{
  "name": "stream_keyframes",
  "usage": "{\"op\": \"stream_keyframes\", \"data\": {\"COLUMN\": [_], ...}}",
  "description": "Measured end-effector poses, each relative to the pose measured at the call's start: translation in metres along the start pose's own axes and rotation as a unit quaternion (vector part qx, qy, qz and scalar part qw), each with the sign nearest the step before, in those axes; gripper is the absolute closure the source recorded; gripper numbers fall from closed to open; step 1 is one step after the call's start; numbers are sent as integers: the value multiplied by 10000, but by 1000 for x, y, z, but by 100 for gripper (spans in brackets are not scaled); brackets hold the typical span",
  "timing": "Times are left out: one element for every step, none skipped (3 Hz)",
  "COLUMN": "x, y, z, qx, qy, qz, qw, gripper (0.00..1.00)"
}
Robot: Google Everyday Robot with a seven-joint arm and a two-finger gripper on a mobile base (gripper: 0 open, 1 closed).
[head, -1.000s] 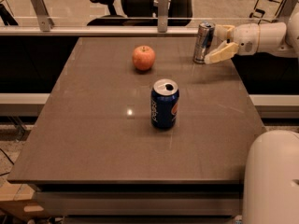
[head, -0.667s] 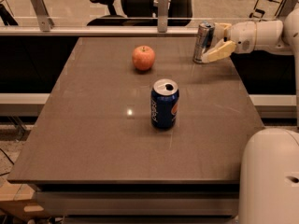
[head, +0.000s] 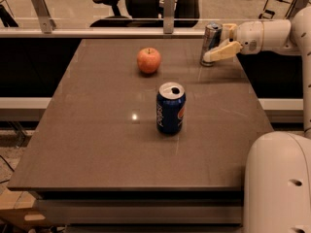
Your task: Pick redbull can
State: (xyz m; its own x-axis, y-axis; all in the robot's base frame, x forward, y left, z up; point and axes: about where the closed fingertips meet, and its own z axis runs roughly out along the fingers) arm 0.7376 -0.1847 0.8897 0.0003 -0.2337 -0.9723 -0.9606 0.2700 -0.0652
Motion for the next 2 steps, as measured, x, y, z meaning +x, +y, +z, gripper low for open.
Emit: {"op": "stream_keyframes", "data": {"x": [0, -2], "y": [-1, -1], "z": [4, 4], "qx": [-26, -35], "qy": [-7, -1], "qz": [-9, -20], "qw": [10000, 10000], "gripper": [41, 65]}}
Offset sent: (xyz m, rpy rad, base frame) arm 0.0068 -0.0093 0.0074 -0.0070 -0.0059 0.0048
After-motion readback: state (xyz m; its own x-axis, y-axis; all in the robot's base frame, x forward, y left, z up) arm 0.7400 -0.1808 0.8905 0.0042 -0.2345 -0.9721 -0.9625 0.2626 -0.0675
